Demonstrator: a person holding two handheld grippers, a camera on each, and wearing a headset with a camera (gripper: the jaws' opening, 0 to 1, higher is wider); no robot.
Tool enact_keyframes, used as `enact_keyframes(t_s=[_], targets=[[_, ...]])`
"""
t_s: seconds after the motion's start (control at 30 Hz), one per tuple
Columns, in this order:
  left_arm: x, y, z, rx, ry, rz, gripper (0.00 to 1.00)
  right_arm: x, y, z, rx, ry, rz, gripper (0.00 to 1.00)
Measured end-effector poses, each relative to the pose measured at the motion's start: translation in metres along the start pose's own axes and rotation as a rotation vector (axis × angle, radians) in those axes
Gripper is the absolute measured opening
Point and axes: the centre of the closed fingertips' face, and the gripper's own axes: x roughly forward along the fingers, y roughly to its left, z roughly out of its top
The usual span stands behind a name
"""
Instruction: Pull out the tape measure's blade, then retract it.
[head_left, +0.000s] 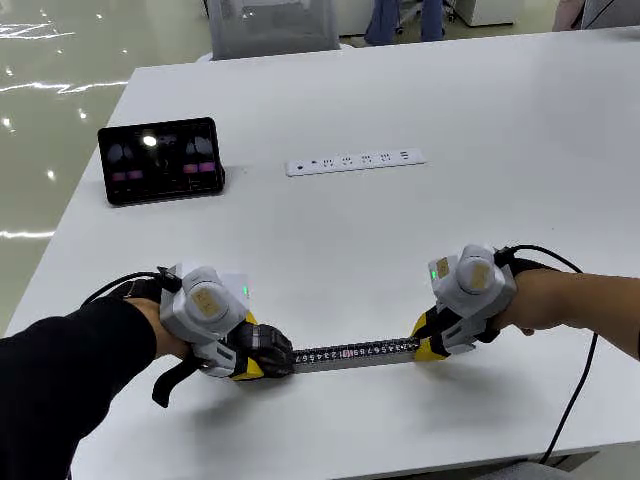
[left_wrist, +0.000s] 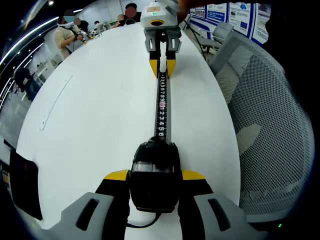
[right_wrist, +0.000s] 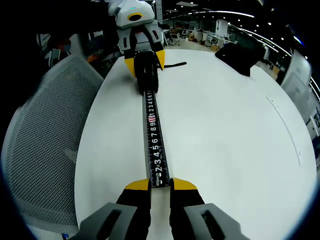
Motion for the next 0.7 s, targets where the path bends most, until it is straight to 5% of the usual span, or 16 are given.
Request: enact_keyframes(t_s=[0.7], targets=[[-0.001, 0.001, -0.001, -0.009, 0.0, 0.002, 0.31, -0.007, -0.004, -0.011, 0.005, 0.002, -0.004, 0.1]])
